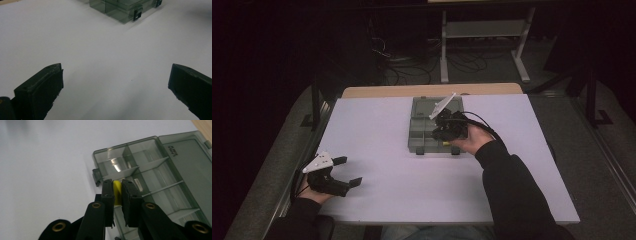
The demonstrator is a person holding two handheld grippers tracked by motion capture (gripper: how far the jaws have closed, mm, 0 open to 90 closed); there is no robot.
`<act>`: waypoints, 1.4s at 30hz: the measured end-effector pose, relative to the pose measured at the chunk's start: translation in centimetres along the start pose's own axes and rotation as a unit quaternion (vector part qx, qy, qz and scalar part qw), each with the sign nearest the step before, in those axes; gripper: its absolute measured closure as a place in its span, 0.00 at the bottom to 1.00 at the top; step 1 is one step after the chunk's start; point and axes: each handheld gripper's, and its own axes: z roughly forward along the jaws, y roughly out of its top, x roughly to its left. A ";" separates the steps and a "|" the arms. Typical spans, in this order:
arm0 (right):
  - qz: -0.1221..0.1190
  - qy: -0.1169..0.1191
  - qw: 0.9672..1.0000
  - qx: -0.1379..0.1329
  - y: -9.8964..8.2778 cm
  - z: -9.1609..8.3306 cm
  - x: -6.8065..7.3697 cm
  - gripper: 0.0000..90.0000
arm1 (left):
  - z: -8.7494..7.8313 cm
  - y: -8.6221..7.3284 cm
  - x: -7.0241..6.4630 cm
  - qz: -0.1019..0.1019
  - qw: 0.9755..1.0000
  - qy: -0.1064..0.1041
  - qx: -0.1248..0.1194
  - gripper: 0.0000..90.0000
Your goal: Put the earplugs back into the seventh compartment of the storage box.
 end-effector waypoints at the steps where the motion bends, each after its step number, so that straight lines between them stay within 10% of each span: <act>1: 0.004 -0.001 1.000 0.001 0.0 0.0 -0.2 0.88 | 0.0 0.0 0.0 0.000 1.000 0.000 0.000 0.00; 32: 0.062 -0.022 0.996 0.066 -2.0 3.7 -3.4 0.87 | 0.0 0.0 0.0 -0.001 1.000 -0.003 0.001 0.00; 42: 0.065 -0.039 0.996 0.055 -2.3 3.4 -3.1 0.69 | 0.1 0.0 0.0 0.000 1.000 -0.003 0.002 0.00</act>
